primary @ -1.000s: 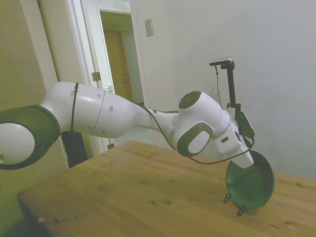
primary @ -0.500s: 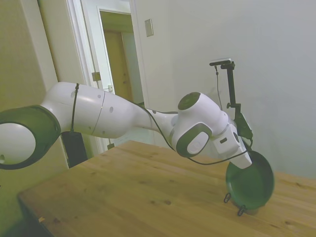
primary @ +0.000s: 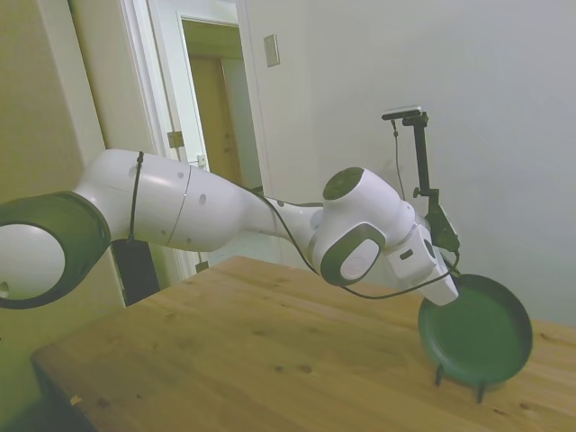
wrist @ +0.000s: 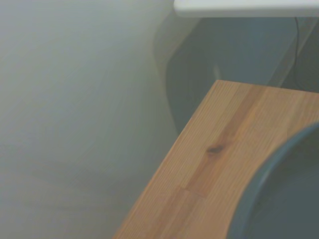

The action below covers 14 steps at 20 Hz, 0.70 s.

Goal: Unload the plate

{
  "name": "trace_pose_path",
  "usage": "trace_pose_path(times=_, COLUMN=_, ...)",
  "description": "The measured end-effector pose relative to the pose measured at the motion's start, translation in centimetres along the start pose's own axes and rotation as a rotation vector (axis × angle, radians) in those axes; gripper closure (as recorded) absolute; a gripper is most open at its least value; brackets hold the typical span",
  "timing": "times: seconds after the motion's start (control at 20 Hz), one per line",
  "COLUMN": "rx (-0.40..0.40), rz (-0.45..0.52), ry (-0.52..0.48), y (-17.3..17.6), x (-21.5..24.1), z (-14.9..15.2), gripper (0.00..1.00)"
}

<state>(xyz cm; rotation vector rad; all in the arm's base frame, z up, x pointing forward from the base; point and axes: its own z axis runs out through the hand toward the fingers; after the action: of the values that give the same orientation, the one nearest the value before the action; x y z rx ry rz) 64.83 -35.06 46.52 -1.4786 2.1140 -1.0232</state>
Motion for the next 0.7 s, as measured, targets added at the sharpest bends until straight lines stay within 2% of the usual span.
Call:
trace_pose_path(times=0.35, rx=0.013, rz=0.000, ry=0.000, y=-0.4, x=-0.1, z=-0.5, gripper=1.00)
trace_pose_path(times=0.7, rx=0.076, rz=-0.008, ry=-0.032, y=-3.0, x=-2.0, z=-5.3, gripper=1.00)
